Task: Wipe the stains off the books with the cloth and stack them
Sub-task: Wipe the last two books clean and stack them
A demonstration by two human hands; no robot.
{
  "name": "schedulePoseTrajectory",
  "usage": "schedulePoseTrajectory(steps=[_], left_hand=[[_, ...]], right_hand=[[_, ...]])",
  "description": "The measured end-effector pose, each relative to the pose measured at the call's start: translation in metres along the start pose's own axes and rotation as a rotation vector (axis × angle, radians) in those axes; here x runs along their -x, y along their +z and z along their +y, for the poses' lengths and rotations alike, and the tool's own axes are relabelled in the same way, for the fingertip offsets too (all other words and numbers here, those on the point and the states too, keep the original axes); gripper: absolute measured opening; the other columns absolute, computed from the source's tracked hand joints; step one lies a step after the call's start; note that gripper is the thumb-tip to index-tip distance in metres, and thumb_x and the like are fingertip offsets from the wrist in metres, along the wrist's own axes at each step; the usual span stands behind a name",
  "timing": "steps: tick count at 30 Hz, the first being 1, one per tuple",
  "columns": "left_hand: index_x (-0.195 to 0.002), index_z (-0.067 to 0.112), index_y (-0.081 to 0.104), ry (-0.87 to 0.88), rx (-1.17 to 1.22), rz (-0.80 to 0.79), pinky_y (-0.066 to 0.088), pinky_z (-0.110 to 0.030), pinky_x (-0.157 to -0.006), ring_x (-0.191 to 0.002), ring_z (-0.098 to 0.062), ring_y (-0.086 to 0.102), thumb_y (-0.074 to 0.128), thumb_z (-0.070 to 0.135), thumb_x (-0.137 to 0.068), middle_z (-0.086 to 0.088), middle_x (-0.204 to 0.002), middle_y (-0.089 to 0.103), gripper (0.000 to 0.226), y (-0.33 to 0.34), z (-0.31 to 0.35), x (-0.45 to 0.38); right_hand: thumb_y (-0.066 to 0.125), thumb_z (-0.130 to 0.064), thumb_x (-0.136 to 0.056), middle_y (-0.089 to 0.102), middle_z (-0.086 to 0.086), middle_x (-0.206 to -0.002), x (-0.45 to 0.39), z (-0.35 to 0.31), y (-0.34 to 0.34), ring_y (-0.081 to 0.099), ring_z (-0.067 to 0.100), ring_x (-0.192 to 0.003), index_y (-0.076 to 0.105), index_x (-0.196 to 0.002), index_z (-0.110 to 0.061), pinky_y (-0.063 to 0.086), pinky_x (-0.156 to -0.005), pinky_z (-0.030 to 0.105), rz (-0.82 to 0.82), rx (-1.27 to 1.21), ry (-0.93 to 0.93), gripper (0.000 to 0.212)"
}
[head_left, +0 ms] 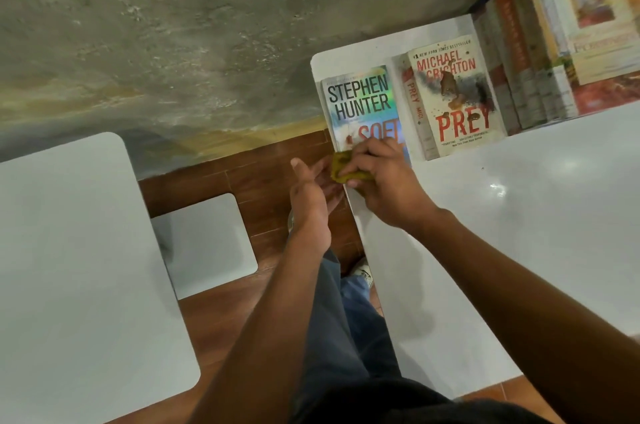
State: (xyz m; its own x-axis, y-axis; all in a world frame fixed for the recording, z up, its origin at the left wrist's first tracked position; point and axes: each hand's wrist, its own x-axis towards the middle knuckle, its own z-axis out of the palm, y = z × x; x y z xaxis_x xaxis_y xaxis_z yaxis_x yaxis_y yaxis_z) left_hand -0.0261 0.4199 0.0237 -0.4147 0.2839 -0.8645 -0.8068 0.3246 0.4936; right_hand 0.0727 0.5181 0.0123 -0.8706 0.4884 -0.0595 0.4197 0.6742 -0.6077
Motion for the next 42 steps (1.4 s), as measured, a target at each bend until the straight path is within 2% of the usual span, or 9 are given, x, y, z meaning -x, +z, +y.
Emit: schedulePoseTrajectory(steps=[3, 7, 15, 20, 25, 30, 35, 38, 42], left_hand=[[-0.105, 0.022, 0.068, -0.008, -0.076, 0.018, 0.056, -0.035, -0.089, -0.102, -0.019, 0.069, 0.022, 0.054, -0.107, -0.006, -0.110, 0.073, 0.056, 0.009, 0.010, 0.003], [-0.094, 0.025, 0.072, 0.017, -0.191, 0.027, 0.052, -0.027, -0.068, -0.083, -0.009, 0.072, 0.030, 0.049, -0.108, 0.005, -0.090, 0.076, 0.050, 0.018, 0.012, 0.009], [-0.109, 0.014, 0.066, 0.045, -0.389, 0.118, 0.039, -0.019, -0.051, -0.071, -0.005, 0.061, 0.050, 0.038, -0.104, 0.000, -0.097, 0.071, 0.030, 0.035, 0.016, 0.019], [-0.113, 0.007, 0.060, 0.073, -0.465, 0.083, 0.047, -0.020, -0.057, -0.071, -0.009, 0.060, 0.055, 0.039, -0.103, 0.000, -0.092, 0.067, 0.034, 0.052, 0.023, 0.026], [-0.112, 0.007, 0.060, 0.002, -0.433, 0.082, 0.059, -0.040, -0.087, -0.088, -0.021, 0.069, 0.047, 0.045, -0.104, -0.007, -0.093, 0.070, 0.041, 0.059, 0.030, 0.025], [-0.098, 0.013, 0.063, 0.031, -0.529, 0.129, 0.042, -0.030, -0.057, -0.080, -0.019, 0.065, 0.043, 0.046, -0.104, -0.005, -0.091, 0.071, 0.039, 0.044, 0.035, 0.016], [-0.115, 0.008, 0.066, 0.141, -0.615, 0.127, 0.059, -0.045, -0.073, -0.086, -0.022, 0.069, 0.047, 0.042, -0.103, -0.012, -0.102, 0.074, 0.040, 0.046, 0.041, 0.014], [-0.119, 0.009, 0.064, 0.128, -0.586, 0.096, 0.061, -0.034, -0.063, -0.081, -0.024, 0.074, 0.053, 0.044, -0.101, -0.010, -0.102, 0.074, 0.041, 0.057, 0.043, 0.012], [-0.117, 0.010, 0.063, 0.042, -0.502, 0.098, 0.063, -0.044, -0.075, -0.080, -0.026, 0.074, 0.056, 0.044, -0.099, -0.011, -0.098, 0.074, 0.039, 0.072, 0.046, 0.010]], right_hand=[[0.078, -0.006, -0.073, 0.063, 0.002, -0.097, 0.016, -0.006, 0.002, 0.048, 0.018, -0.101, 0.075, -0.089, -0.015, 0.039, -0.086, 0.030, 0.054, -0.041, -0.013, 0.018], [0.079, -0.002, -0.074, 0.066, 0.001, -0.101, 0.039, -0.015, 0.004, 0.052, 0.018, -0.104, 0.076, -0.089, -0.013, 0.037, -0.096, 0.020, -0.007, -0.102, 0.043, 0.019], [0.077, -0.007, -0.082, 0.057, -0.012, -0.102, 0.099, -0.021, -0.004, 0.049, 0.011, -0.100, 0.077, -0.101, -0.014, 0.036, -0.085, 0.010, 0.009, -0.243, 0.416, 0.020], [0.074, -0.007, -0.085, 0.057, -0.012, -0.102, 0.106, -0.025, -0.008, 0.053, 0.014, -0.101, 0.076, -0.104, -0.011, 0.041, -0.086, 0.013, 0.097, -0.277, 0.519, 0.019], [0.071, -0.011, -0.090, 0.061, -0.010, -0.104, 0.117, -0.024, -0.016, 0.057, 0.015, -0.101, 0.074, -0.104, -0.017, 0.051, -0.091, 0.028, 0.131, -0.400, 0.652, 0.016], [0.067, -0.025, -0.094, 0.067, -0.008, -0.111, 0.116, -0.025, -0.026, 0.062, 0.013, -0.103, 0.068, -0.111, -0.026, 0.052, -0.093, 0.027, 0.296, -0.566, 0.780, 0.016], [0.060, -0.027, -0.099, 0.070, -0.006, -0.105, 0.103, -0.027, -0.036, 0.068, 0.016, -0.097, 0.068, -0.111, -0.022, 0.059, -0.082, 0.029, 0.421, -0.868, 0.908, 0.016], [0.053, -0.021, -0.102, 0.072, 0.001, -0.101, 0.101, -0.025, -0.040, 0.070, 0.023, -0.094, 0.069, -0.108, -0.019, 0.061, -0.075, 0.032, 0.411, -1.083, 0.935, 0.017], [0.047, -0.024, -0.104, 0.073, 0.004, -0.108, 0.093, -0.023, -0.052, 0.071, 0.026, -0.097, 0.068, -0.117, -0.021, 0.060, -0.074, 0.037, 0.350, -1.313, 0.928, 0.025]])
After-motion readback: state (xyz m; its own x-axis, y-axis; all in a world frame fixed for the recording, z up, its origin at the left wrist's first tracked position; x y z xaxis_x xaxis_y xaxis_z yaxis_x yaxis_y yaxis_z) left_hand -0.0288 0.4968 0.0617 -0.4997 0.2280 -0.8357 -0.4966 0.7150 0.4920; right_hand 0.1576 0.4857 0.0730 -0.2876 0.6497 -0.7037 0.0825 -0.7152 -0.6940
